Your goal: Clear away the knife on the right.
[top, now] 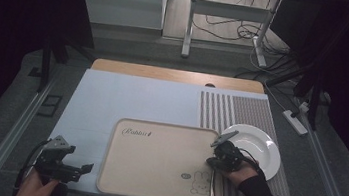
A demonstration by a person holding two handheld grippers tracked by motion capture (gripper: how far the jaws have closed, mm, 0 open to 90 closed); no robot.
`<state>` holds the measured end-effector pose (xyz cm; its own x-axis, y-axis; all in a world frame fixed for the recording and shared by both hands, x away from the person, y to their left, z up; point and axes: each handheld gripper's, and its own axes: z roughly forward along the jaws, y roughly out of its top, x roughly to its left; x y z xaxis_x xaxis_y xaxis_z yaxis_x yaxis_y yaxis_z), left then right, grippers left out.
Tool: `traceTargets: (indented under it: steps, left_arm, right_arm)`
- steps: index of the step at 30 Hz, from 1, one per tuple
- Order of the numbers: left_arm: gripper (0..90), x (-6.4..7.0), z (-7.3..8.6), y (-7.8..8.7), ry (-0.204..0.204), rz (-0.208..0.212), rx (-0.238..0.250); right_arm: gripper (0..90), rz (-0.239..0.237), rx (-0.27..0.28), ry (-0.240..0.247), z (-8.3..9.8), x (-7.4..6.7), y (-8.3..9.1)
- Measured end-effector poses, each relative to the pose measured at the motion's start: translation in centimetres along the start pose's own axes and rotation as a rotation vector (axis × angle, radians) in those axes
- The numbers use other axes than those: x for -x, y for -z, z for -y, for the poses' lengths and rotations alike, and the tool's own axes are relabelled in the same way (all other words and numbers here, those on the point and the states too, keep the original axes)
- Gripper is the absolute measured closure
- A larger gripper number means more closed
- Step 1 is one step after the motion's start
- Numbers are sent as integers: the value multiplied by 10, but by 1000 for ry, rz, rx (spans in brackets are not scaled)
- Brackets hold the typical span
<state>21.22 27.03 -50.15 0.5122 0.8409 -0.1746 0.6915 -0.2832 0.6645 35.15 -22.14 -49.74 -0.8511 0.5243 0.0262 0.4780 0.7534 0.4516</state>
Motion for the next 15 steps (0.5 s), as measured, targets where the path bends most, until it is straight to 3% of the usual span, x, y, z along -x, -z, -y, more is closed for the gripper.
traceTargets:
  steps: [9,15]
  left_arm:
    - [42,0,0,0,1,0,0]
    - [42,0,0,0,1,5,1]
  right_arm:
    - [900,9,-3,-2,0,0,1]
    - [858,9,25,-9,-3,-2,3]
